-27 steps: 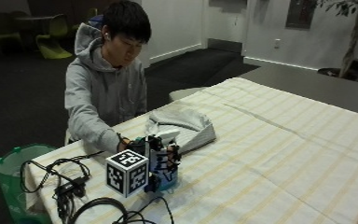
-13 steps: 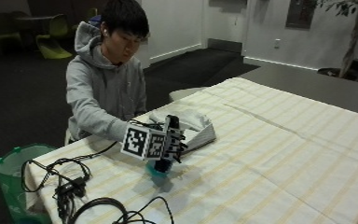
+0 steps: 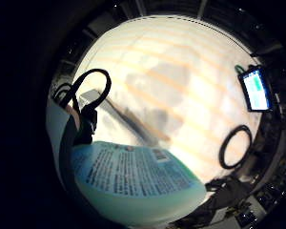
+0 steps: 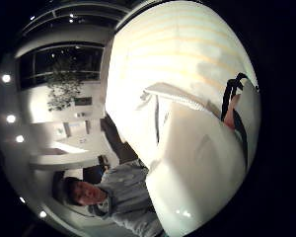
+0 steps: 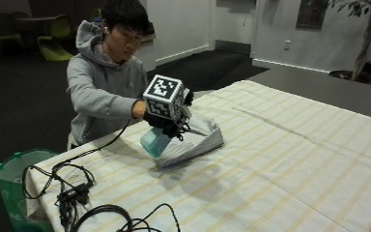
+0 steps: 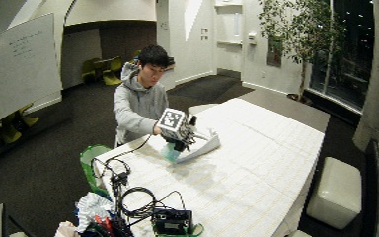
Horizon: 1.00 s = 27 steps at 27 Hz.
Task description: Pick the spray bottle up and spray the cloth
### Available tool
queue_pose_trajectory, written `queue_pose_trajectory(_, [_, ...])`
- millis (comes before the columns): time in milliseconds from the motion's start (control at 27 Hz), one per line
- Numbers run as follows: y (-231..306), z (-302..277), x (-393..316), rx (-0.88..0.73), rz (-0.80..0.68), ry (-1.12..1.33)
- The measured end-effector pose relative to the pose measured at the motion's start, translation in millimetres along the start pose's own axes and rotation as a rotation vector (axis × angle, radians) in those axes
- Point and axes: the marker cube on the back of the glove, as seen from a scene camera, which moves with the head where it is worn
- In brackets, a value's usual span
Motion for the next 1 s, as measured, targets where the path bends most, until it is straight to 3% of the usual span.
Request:
queue_pose_trajectory(408, [13, 17, -44, -0.138, 0.019, 0.284])
queue_pose_trajectory(704, [16, 58, -38, -0.221, 0.033, 0.324])
queue_pose_trajectory(1001, [26, 38, -52, -0.196, 0.032, 0.35])
